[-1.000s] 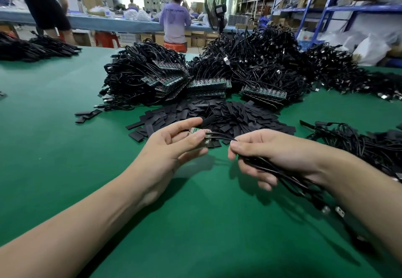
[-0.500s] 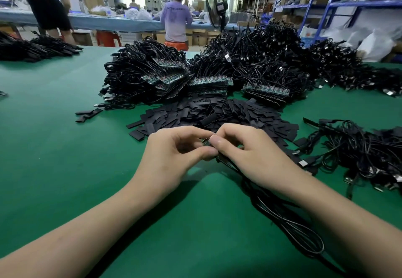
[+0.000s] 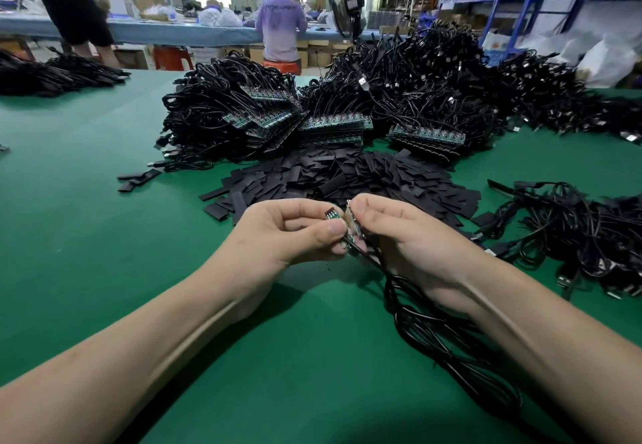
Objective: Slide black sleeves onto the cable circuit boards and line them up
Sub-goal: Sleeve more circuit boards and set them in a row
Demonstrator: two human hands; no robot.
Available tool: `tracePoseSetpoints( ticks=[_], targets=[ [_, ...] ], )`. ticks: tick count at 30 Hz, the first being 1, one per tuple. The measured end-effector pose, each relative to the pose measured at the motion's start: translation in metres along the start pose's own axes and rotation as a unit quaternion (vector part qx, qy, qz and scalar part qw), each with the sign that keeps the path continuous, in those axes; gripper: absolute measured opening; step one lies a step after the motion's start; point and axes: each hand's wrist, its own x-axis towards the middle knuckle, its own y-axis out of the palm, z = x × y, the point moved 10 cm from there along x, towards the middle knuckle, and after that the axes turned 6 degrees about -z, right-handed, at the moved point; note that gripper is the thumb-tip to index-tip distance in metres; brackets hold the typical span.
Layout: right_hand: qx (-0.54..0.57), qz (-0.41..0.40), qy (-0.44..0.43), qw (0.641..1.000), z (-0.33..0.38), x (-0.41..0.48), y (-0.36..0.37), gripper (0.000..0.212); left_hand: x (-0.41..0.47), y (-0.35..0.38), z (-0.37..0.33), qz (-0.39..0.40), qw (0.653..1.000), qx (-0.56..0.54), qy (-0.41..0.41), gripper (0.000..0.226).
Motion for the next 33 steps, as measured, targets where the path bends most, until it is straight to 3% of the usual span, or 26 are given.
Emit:
tracePoseSetpoints(
  ticks=[3, 6, 10, 13, 17, 22, 28, 33],
  targets=[
    [-0.061, -0.059, -0.01, 0.996, 0.003, 0.0, -0.019, 0.03, 0.002, 0.0, -0.005, 0.027, 0.999, 0.036, 0.014, 0.02],
    [-0.161, -0.129, -0.02, 0.978, 0.01, -0.004, -0.044, 0.034, 0.004, -0.014, -0.016, 0.025, 0.978, 0.197, 0.063, 0.02],
    [-0.157, -0.196, -0.042, 0.967, 0.017, -0.007, -0.067, 0.037, 0.0, -0.009, -0.02, 0.098, 0.893, 0.421, 0.125, 0.011],
    [-0.108, -0.208, -0.037, 0.971, 0.012, -0.006, -0.07, 0.032, -0.002, -0.007, -0.02, 0.122, 0.844, 0.503, 0.14, 0.016],
    [0.036, -0.237, -0.086, 0.967, 0.024, -0.012, -0.079, 0.023, -0.002, -0.01, -0.015, 0.168, 0.835, 0.519, 0.076, 0.008],
    [-0.056, -0.318, -0.196, 0.926, 0.048, -0.03, -0.095, 0.016, -0.012, 0.001, -0.017, 0.25, 0.839, 0.484, 0.019, 0.021],
    [-0.104, -0.201, -0.178, 0.958, 0.042, -0.021, -0.056, 0.016, -0.014, 0.034, -0.04, 0.245, 0.898, 0.362, 0.06, 0.018],
    [-0.07, -0.12, -0.135, 0.981, 0.036, -0.018, -0.04, 0.015, -0.02, 0.066, -0.055, 0.295, 0.896, 0.32, 0.085, 0.019]
  ],
)
